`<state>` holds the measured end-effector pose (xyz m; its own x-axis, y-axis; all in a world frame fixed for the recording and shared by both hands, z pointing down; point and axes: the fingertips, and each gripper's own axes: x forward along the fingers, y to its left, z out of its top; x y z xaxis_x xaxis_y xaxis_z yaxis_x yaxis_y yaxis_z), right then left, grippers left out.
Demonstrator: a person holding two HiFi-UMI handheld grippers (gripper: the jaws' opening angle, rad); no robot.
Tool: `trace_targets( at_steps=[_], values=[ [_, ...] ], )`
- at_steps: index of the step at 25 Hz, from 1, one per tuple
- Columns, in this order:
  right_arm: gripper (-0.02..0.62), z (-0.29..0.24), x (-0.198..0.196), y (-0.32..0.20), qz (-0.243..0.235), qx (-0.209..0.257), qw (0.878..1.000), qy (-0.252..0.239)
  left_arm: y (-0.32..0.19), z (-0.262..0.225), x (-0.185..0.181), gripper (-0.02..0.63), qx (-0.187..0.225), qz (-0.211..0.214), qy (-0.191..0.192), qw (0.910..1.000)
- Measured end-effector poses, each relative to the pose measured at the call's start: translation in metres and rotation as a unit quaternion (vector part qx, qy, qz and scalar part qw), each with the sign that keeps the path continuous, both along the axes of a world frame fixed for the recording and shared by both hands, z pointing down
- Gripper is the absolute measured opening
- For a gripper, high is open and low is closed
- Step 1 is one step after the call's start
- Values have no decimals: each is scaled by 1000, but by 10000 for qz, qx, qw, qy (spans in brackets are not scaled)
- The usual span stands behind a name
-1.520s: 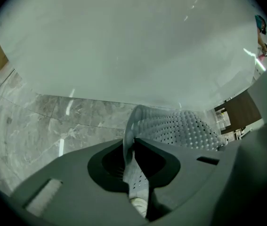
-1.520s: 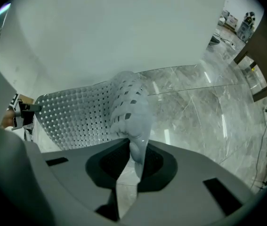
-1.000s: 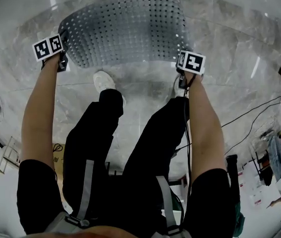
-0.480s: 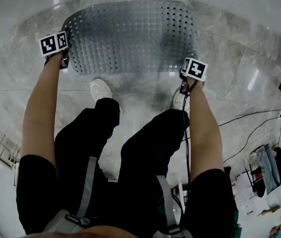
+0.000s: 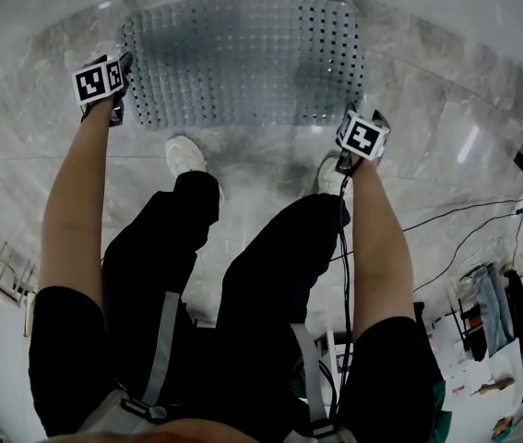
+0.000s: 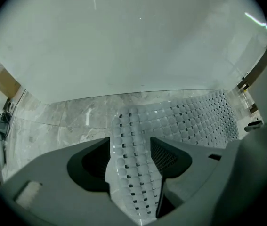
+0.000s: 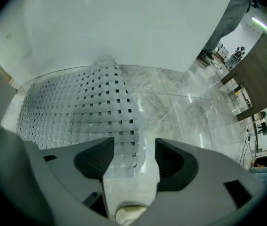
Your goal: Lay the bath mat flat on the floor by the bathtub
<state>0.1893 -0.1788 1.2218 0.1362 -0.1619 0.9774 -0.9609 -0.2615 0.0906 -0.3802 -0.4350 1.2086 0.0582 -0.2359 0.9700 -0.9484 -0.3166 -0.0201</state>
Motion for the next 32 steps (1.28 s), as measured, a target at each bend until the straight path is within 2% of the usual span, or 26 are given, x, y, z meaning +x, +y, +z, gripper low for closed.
trace_targets(
  at_steps=[2,4,5,7,8,13,15,18,24,28,32],
  values=[
    [250,-17,-7,4,-170,-64,9998,-68,8,-15,8,258,-9,35,159,9999],
    [234,-37,-26,7,-559,-38,9981,-244,23,-34,24,253,-67,85,478,9988],
    [177,-49,-35,5,-786,52,9965,-280,30,-46,33,209,-49,124,598,9981],
    [72,-75,-51,0,-1079,202,9936,-276,40,-73,55,20,126,206,758,9968],
    [9,-89,-59,-4,-1169,290,9923,-287,44,-87,69,5,232,252,884,9955],
    [5,-164,-97,-30,-1576,861,9826,-465,66,-186,139,5,1021,850,1421,9809],
    [5,-202,-111,-40,-1662,1122,9779,-591,81,-229,161,5,1212,877,1605,9756],
    [4,-271,-132,-53,-1689,1587,9691,-842,106,-296,187,5,1335,677,1811,9720],
    [5,-439,-145,-98,-1688,3038,9309,-1123,102,-447,255,5,2036,491,2301,9504],
    [5,-561,-127,-139,-1640,4106,8930,-839,87,-552,289,5,2525,474,2510,9333],
    [5,-678,-111,-141,-1554,4657,8680,-741,98,-665,301,3,2926,426,2703,9162]
  ],
)
